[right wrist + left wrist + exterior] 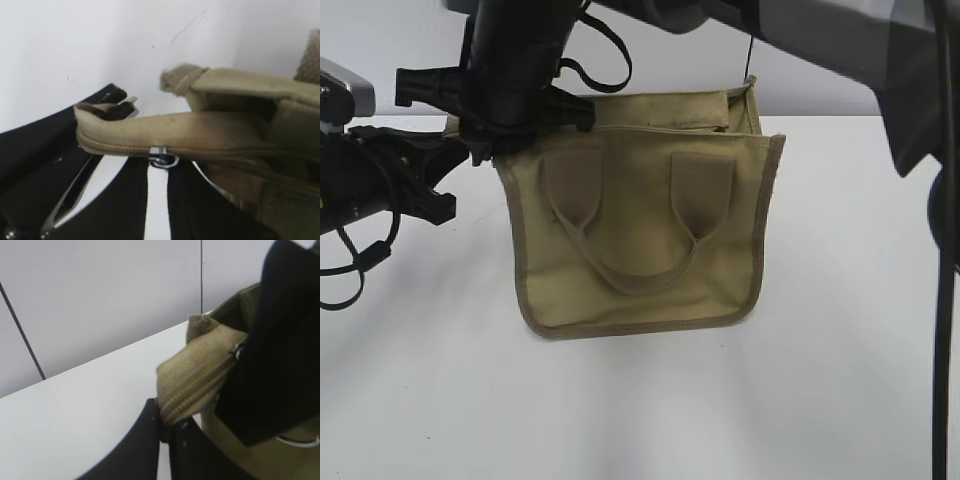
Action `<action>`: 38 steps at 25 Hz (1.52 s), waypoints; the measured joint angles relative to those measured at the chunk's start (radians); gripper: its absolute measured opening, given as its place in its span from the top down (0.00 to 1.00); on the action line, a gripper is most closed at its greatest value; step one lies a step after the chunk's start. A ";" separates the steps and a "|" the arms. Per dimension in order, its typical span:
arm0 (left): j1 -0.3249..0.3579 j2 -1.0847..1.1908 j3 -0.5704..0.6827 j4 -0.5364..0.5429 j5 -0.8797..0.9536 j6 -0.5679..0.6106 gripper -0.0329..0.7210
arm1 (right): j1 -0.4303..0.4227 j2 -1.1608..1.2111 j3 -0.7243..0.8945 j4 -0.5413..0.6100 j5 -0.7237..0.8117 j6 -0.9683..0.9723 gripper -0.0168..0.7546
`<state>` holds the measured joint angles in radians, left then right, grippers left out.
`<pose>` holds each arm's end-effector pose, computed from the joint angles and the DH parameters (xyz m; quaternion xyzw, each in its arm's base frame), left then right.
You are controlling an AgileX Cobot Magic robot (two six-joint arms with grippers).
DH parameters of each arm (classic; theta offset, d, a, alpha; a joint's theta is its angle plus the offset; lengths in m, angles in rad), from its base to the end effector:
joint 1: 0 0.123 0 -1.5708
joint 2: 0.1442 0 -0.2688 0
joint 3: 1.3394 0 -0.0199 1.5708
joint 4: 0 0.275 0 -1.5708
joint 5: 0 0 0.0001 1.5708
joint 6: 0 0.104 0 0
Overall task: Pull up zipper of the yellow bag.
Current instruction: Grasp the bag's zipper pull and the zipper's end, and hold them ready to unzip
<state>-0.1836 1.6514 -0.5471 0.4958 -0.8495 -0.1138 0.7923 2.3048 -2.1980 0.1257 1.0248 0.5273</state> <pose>0.3039 -0.0942 0.1392 0.2684 0.7315 -0.1285 0.6134 0.3673 0.3883 0.2199 -0.1099 0.9575 0.2068 0.1682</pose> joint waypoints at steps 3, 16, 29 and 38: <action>0.000 0.000 0.000 0.001 0.000 0.000 0.95 | 0.006 -0.017 0.000 -0.002 0.027 -0.033 0.90; 0.000 -0.002 -0.001 0.021 -0.018 -0.007 0.95 | -0.082 -0.071 0.000 0.303 0.166 -0.255 0.90; -0.008 -0.080 -0.009 -0.005 0.219 -0.082 0.95 | -0.181 -0.076 0.001 0.466 0.188 -0.337 0.90; -0.050 -0.089 -0.009 -0.005 0.277 -0.092 0.95 | -0.198 -0.076 0.001 0.488 0.195 -0.339 0.90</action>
<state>-0.2332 1.5629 -0.5558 0.4904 -0.5730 -0.2057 0.5947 2.2291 -2.1971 0.6134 1.2194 0.1883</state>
